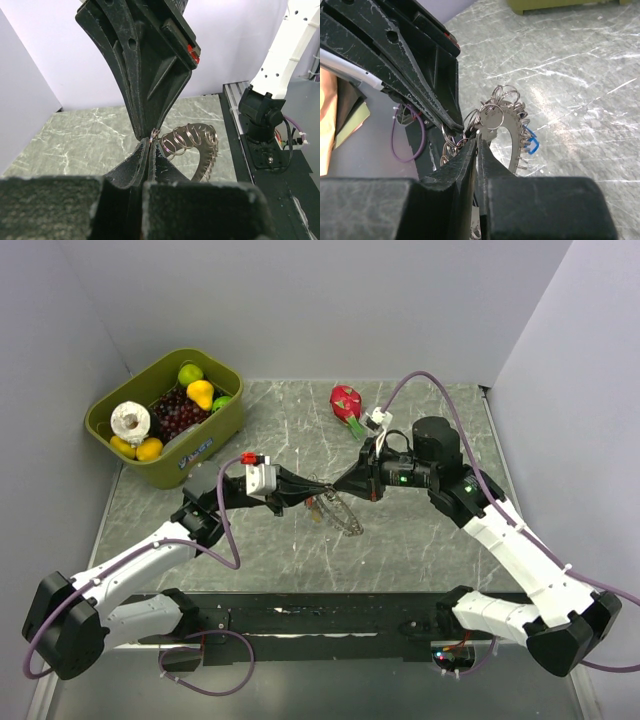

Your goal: Put the keys on the keyring

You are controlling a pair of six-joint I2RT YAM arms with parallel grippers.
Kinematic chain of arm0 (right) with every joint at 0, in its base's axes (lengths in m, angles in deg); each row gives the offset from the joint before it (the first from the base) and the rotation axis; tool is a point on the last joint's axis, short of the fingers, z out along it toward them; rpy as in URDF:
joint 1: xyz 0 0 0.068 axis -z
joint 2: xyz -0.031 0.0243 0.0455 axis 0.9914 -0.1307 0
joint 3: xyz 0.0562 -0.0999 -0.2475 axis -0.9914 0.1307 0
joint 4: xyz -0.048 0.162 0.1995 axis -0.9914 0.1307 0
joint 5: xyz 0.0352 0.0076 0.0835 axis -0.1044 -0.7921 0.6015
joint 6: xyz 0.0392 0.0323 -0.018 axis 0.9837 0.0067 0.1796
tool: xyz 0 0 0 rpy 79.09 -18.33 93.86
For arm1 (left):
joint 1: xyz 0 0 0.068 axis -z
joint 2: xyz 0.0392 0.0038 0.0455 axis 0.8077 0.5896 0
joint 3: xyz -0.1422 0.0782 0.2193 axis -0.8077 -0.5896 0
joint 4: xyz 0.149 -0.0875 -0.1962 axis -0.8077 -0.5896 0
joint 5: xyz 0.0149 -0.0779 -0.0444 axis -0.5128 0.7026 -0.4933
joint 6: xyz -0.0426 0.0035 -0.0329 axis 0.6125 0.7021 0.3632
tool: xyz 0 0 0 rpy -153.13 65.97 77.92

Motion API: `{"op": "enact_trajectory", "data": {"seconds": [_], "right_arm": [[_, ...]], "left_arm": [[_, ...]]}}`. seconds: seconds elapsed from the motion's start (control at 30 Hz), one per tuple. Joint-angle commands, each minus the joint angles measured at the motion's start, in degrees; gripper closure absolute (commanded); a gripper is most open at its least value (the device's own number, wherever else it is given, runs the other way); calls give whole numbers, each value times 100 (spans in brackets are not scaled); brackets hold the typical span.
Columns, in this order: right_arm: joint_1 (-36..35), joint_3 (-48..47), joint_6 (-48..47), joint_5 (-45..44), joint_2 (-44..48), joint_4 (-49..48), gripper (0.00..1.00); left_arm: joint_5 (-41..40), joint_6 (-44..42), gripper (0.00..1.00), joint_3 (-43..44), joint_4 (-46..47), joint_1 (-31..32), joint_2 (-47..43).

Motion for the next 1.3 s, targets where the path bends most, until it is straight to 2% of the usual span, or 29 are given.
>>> {"op": "enact_trajectory", "data": {"seconds": [0.0, 0.47, 0.6, 0.8, 0.83, 0.97, 1.0, 1.07, 1.13, 1.27], "right_arm": [[-19, 36, -110, 75, 173, -15, 89], [-98, 115, -215, 154, 111, -15, 91], [-106, 124, -277, -3, 181, 20, 91], [-80, 63, -365, -847, 620, -6, 80], [-89, 80, -365, -970, 691, -93, 75], [-80, 142, -373, -1226, 1025, -365, 61], [-80, 168, -365, -1191, 1147, -445, 55], [-89, 256, -434, -850, 1210, -655, 51], [-80, 195, -514, -202, 1158, -683, 50], [-80, 238, -593, 514, 1052, -797, 50]], "left_arm": [[-110, 263, 99, 18, 850, -51, -166], [-13, 983, 99, -53, 1983, -69, 141], [40, 1054, 99, -35, 2046, -78, 194], [84, 791, 99, 9, 1615, -86, 124], [101, 764, 99, 0, 1554, -78, 98], [119, 685, 99, -26, 1404, -86, 45], [128, 685, 99, -26, 1395, -78, 36], [136, 711, 99, -52, 1448, -78, 36], [145, 764, 99, -61, 1500, -86, 53], [259, 869, 99, -44, 1737, -78, 106]]}}
